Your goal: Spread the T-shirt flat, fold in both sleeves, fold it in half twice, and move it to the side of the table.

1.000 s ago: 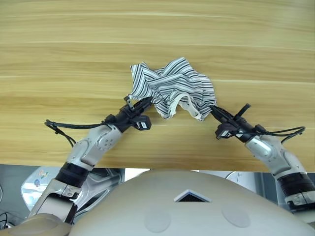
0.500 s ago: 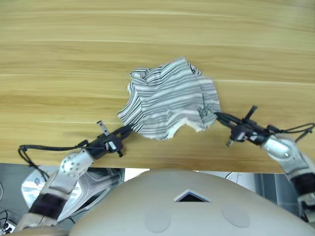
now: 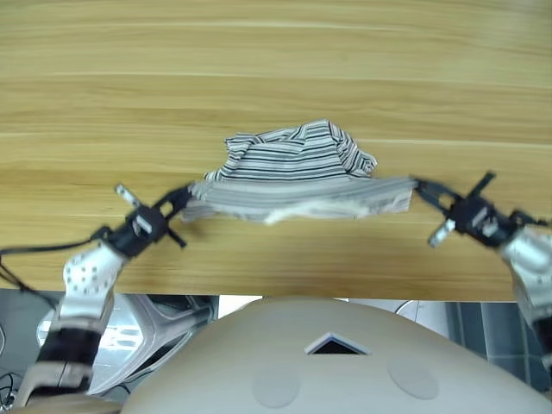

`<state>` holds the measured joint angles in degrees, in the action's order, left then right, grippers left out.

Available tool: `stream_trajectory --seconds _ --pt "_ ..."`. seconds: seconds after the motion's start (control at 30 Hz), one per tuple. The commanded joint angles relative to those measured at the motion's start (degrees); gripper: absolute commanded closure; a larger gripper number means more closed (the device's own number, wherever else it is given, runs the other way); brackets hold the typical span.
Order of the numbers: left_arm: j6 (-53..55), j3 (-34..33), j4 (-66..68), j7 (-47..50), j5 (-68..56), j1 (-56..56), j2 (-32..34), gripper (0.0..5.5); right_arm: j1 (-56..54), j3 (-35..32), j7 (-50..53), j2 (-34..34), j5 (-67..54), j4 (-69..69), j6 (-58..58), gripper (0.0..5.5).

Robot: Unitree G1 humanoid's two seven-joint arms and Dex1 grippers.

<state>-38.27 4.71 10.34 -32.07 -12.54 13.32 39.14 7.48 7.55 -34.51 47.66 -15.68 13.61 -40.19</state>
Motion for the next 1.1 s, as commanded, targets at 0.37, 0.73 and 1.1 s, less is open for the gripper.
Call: stream_trajectory --seconds 0.37,0.73,1.1 --pt "-5.4 -4.1 25.0 5.5 -6.9 -58.7 -16.3 5.5 -64.8 -2.9 43.4 -12.1 21.8 31.2 -5.2 5.5" --pt "-9.1 6.9 2.7 -5.8 8.5 12.7 -0.5 5.5 10.9 14.7 8.9 13.8 2.4 -8.1 -12.8 5.5" --pt "-6.3 0.4 -2.0 -2.2 7.3 23.6 -0.7 5.5 20.0 8.2 3.6 12.1 10.7 -13.6 -4.3 5.5"
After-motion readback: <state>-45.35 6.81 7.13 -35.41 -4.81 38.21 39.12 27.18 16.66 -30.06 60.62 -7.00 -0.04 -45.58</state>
